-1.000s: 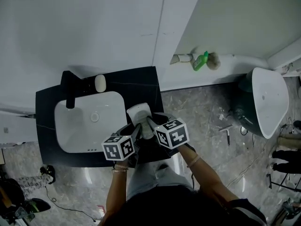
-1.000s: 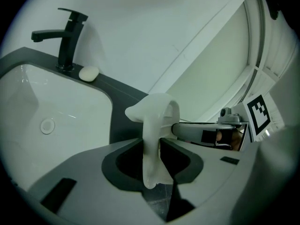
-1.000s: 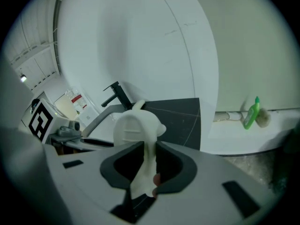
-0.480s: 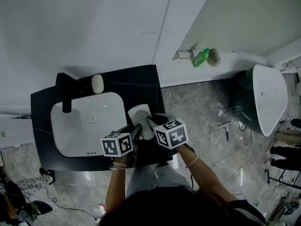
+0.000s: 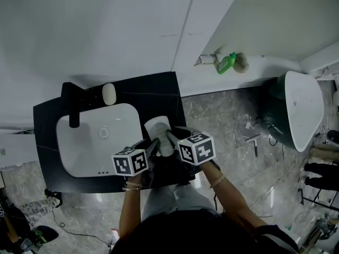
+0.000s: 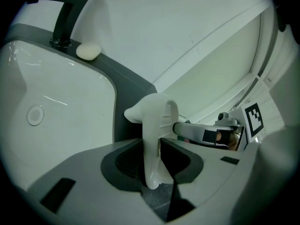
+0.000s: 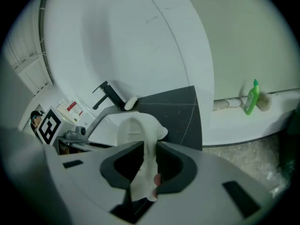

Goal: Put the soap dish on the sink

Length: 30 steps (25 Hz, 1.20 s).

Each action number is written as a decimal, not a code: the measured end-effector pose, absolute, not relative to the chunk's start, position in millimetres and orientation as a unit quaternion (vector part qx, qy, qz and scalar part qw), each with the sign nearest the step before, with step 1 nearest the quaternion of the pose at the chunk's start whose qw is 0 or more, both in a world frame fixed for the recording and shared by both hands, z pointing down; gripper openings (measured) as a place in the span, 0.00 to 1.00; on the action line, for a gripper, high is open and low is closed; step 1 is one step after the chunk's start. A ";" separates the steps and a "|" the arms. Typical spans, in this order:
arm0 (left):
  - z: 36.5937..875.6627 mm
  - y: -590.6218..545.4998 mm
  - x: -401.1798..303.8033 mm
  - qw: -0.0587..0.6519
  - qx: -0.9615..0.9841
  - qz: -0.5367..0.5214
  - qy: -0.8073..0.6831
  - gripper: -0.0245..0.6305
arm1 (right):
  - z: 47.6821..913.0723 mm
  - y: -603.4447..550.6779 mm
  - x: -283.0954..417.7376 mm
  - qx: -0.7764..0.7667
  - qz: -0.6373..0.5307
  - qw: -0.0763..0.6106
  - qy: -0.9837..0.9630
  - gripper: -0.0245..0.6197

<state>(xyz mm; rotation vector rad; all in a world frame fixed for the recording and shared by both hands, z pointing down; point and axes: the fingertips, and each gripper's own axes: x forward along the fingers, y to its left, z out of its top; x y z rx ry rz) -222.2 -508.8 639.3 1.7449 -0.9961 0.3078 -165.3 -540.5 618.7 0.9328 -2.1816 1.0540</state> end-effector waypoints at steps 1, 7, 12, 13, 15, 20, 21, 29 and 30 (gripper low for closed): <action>638.6 -509.1 -223.0 0.524 0.731 0.127 -0.418 0.22 | 617.8 -540.5 -165.0 0.344 0.395 0.264 -0.810 0.18; 628.1 -511.6 -233.3 0.515 0.729 0.111 -0.437 0.22 | 607.8 -542.4 -157.7 0.340 0.402 0.245 -0.814 0.18; 602.6 -502.3 -244.8 0.484 0.730 0.099 -0.472 0.22 | 592.2 -538.5 -149.1 0.344 0.400 0.227 -0.819 0.18; 596.0 -498.6 -245.2 0.478 0.731 0.093 -0.477 0.22 | 587.8 -536.2 -147.2 0.345 0.395 0.224 -0.821 0.18; 583.2 -489.1 -242.3 0.468 0.737 0.084 -0.481 0.22 | 576.6 -530.0 -143.2 0.345 0.387 0.213 -0.828 0.18; 553.6 -459.5 -229.0 0.441 0.750 0.068 -0.488 0.22 | 542.8 -507.1 -133.1 0.340 0.359 0.185 -0.849 0.17; 547.3 -453.1 -225.5 0.436 0.753 0.062 -0.489 0.22 | 536.9 -500.4 -131.1 0.337 0.354 0.182 -0.853 0.17; 493.0 -400.0 -205.0 0.374 0.772 0.014 -0.513 0.09 | 495.0 -442.4 -111.8 0.329 0.317 0.157 -0.876 0.09; 486.7 -392.1 -202.9 0.367 0.774 0.008 -0.516 0.07 | 490.0 -433.8 -109.3 0.328 0.313 0.155 -0.878 0.08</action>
